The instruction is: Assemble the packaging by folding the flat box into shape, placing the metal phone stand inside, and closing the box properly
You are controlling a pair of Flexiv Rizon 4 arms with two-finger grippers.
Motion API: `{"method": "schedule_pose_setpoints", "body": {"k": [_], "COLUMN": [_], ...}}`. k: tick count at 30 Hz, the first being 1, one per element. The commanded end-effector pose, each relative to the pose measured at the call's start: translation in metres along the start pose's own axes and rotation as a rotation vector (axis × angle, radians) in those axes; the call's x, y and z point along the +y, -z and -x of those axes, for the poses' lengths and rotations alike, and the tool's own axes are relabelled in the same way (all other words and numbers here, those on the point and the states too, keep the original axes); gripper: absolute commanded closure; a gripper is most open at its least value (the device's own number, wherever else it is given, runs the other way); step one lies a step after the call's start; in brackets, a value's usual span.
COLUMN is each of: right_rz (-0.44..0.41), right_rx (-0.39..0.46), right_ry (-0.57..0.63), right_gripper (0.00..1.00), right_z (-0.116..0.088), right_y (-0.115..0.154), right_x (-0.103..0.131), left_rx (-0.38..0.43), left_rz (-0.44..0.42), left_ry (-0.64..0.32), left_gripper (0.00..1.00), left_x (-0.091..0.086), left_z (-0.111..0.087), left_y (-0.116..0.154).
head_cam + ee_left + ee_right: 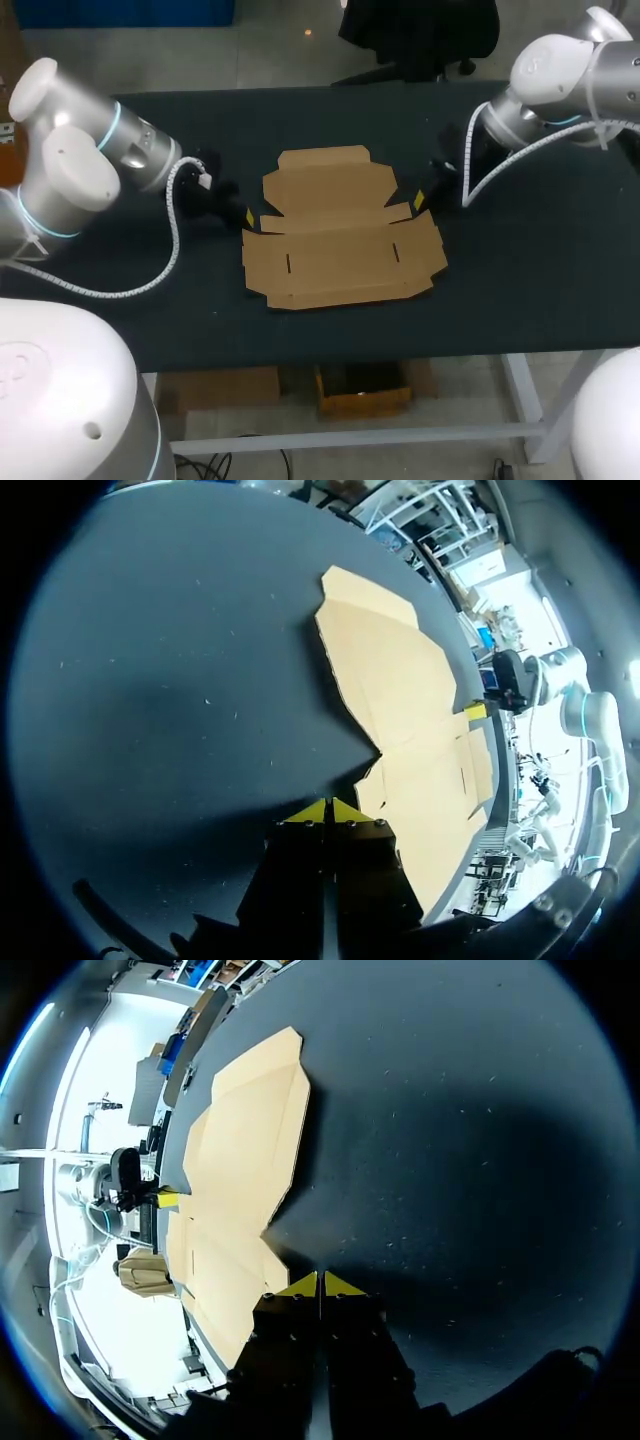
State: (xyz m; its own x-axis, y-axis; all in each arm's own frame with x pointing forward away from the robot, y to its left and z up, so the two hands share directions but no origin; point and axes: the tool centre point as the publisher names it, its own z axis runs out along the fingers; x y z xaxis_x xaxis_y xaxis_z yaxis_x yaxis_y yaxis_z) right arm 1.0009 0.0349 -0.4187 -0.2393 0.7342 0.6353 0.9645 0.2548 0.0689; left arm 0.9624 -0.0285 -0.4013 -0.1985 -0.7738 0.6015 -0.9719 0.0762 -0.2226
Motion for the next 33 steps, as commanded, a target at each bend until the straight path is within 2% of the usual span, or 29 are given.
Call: {"method": "schedule_pose_setpoints", "body": {"k": [1,19,33], "right_rz": [0.003,0.0,0.046], "right_rx": [0.008,0.013,0.014], "right_ry": [0.001,-0.007,0.02], "right_gripper": [1.0,1.0,1.0], "right_z": [0.001,-0.001,-0.017], "right_y": [-0.003,-0.014,-0.012], "right_x": [0.0,-0.002,-0.007], "left_rx": [0.009,0.021,0.033], "left_rz": [0.011,0.024,0.03], "left_ry": [0.007,-0.001,-0.011], "left_gripper": [1.0,1.0,1.0], "left_x": [-0.006,-0.007,-0.008], "left_z": [0.005,0.002,-0.002], "left_y": [-0.011,-0.019,-0.022]}}
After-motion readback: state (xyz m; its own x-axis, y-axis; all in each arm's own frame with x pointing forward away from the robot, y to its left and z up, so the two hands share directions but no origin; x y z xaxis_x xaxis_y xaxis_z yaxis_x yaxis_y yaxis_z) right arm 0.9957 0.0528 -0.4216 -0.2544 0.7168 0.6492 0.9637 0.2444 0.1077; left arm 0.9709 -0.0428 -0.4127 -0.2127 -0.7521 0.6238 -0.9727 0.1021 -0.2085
